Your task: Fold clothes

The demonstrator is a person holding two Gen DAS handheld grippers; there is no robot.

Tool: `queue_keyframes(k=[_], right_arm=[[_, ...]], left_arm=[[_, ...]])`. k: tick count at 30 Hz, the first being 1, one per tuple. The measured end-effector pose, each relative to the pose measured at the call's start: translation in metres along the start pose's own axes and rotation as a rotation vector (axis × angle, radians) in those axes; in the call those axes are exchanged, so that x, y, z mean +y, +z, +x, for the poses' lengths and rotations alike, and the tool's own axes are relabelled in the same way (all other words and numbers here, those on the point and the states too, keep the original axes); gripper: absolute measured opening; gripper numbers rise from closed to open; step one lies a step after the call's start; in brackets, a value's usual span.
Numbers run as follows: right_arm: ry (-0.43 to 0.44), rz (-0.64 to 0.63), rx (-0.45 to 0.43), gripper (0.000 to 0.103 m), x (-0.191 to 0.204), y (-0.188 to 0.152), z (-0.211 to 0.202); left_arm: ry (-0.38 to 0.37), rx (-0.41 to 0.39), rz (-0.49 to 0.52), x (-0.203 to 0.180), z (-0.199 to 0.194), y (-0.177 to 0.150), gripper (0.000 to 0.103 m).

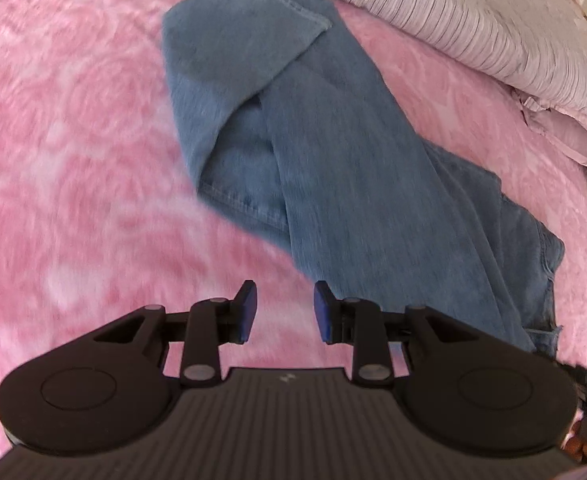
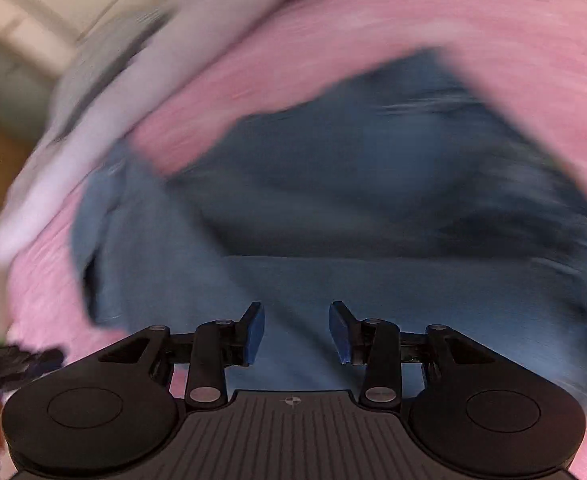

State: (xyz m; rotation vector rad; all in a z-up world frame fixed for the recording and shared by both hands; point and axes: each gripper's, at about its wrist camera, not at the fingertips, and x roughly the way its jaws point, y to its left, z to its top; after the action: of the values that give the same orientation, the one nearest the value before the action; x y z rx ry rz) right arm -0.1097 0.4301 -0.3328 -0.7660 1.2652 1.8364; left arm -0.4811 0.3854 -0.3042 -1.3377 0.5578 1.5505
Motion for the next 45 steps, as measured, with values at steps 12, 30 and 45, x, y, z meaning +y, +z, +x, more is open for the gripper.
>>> queue_keyframes(k=[12, 30, 45], right_arm=[[0.082, -0.144, 0.032, 0.041, 0.104, 0.082, 0.159], [0.495, -0.376, 0.001, 0.002, 0.177, 0.018, 0.05], [0.011, 0.248, 0.245, 0.052, 0.053, -0.091, 0.016]], left_arm=[[-0.121, 0.004, -0.109, 0.038, 0.099, 0.095, 0.025], [-0.362, -0.17, -0.08, 0.082, -0.025, 0.053, 0.007], [0.004, 0.081, 0.13, 0.057, -0.043, -0.101, 0.026]])
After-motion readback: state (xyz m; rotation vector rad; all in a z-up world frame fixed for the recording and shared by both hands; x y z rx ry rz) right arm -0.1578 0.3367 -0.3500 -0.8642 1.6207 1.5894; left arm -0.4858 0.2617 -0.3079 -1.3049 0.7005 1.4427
